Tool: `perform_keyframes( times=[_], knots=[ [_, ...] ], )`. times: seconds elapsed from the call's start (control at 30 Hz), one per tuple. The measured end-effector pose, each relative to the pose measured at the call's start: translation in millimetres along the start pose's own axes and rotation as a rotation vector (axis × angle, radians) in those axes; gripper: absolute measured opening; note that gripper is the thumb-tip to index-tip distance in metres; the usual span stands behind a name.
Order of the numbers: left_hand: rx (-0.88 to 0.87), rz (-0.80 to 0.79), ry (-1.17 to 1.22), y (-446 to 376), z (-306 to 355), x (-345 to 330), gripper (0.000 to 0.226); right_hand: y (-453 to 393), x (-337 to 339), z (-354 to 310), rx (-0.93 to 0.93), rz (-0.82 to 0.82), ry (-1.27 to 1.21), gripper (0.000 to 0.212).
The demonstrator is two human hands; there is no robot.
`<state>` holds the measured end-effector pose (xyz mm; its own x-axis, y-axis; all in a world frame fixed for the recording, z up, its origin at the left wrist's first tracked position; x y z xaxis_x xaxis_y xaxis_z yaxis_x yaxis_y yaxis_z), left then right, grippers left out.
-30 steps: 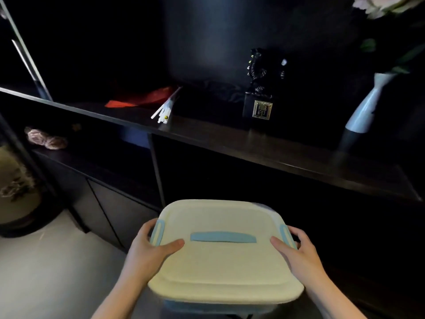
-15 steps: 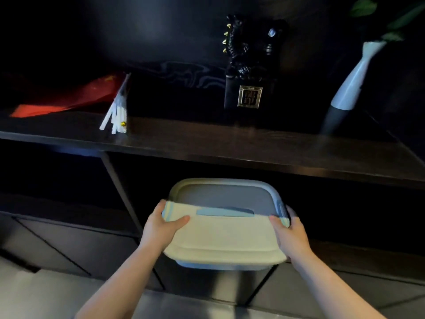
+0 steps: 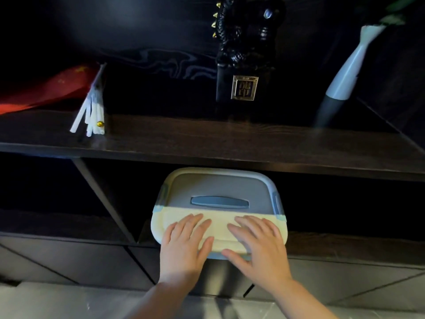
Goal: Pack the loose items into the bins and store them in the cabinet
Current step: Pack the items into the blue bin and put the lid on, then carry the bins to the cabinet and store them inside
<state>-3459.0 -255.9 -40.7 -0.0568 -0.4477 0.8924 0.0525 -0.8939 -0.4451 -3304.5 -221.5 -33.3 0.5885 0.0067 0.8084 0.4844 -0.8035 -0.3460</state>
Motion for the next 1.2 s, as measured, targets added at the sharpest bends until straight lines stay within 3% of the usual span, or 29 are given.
perform_keyframes(
  times=[0.3, 0.43, 0.53, 0.63, 0.8, 1.0, 1.2],
  knots=[
    [0.059, -0.075, -0.08, -29.1, -1.3, -8.1, 0.037, -30.2, -3.5, 20.3, -0.088, -0.132, -0.007, 0.058],
    [0.092, -0.184, 0.092, -33.0, 18.7, -14.4, 0.041, -24.7, 0.7, 24.0, -0.114, -0.171, -0.101, 0.054],
    [-0.109, -0.22, 0.346, -45.3, 92.2, -8.4, 0.04, 5.7, 31.2, 42.6, -0.196, -0.032, -0.109, 0.046],
    [-0.298, -0.235, 0.451, -49.6, 181.3, 2.8, 0.043, 67.9, 82.3, 89.1, -0.386, 0.108, -0.019, 0.048],
    [-0.562, -0.271, 0.483, -24.3, 334.2, 6.3, 0.044, 217.5, 190.6, 157.6, -0.78, 0.321, 0.141, 0.052],
    [-0.822, -0.437, 0.566, 38.4, 524.6, 4.0, 0.03, 408.7, 297.2, 183.6, -1.166, 0.501, 0.292, 0.047],
    [-0.986, -0.446, 0.644, 103.1, 690.0, 32.4, 0.03, 570.3, 389.5, 191.5, -1.381, 0.665, 0.37, 0.046]
  ],
)
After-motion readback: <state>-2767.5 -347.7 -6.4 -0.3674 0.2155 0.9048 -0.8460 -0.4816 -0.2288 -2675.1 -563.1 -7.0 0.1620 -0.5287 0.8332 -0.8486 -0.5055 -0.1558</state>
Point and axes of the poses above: each hand's wrist, its own y-axis away from the middle knuckle, its own x-axis out of the back of the hand, z = x × y, the point moved 10 cm from there along -y, towards the middle knuckle, and after that the axes turned 14 degrees about -y, right-handed, at the moved point
